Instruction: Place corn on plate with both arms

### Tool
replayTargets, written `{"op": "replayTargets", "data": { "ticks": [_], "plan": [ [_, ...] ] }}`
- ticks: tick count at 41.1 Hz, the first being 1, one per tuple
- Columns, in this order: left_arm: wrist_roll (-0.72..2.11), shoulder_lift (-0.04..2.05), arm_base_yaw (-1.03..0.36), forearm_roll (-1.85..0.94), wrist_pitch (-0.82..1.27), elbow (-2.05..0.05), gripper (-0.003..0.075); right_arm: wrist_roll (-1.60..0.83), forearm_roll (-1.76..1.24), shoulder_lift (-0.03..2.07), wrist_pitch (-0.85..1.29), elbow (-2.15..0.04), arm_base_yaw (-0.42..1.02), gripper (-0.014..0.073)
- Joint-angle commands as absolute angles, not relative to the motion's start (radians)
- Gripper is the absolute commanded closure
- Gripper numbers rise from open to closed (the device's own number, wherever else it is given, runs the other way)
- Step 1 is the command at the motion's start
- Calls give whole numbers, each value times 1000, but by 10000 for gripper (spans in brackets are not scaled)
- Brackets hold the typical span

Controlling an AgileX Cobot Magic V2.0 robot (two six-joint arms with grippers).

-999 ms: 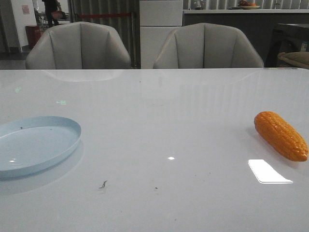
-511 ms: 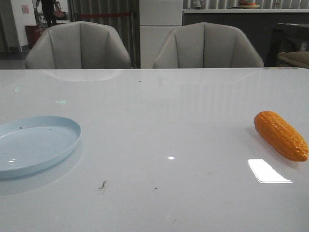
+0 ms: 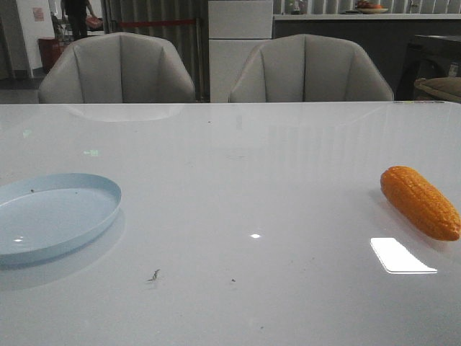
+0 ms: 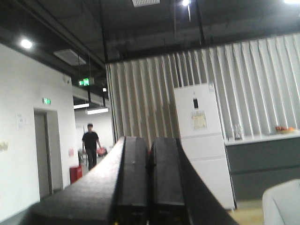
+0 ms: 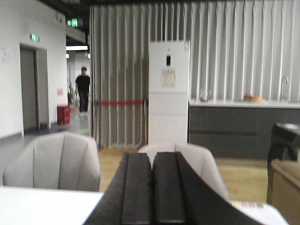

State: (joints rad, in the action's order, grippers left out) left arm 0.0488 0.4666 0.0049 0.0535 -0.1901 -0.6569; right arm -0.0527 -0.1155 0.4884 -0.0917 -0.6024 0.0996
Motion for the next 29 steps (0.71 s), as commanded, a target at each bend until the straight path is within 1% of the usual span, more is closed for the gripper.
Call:
{"op": "replayTargets", "data": {
  "ticks": [1,5,10,15,18,21,27,29],
  "plan": [
    [45,587,5,53,-237,-701,631,-51,-117,600,-147,-641,94,527],
    [45,661,5,46,-113,-701,631,-51,-117,680,-74,-641,94,527],
    [45,748,5,-58,61,-701,631,-51,-117,774,45,-641,94,527],
    [45,807,5,-105,136,-701,625,-51,-117,866,119,-641,94,519],
    [45,827,5,-105,144,-701,600,-51,-118,891,136,-641,94,485],
    [45,849,5,-105,145,-699,536,-51,-119,905,141,-641,94,417],
    [45,908,5,-134,148,-691,335,-51,-119,911,145,-641,94,236],
    [45,926,5,-160,159,-691,279,-51,-119,911,148,-641,94,200]
  ]
}}
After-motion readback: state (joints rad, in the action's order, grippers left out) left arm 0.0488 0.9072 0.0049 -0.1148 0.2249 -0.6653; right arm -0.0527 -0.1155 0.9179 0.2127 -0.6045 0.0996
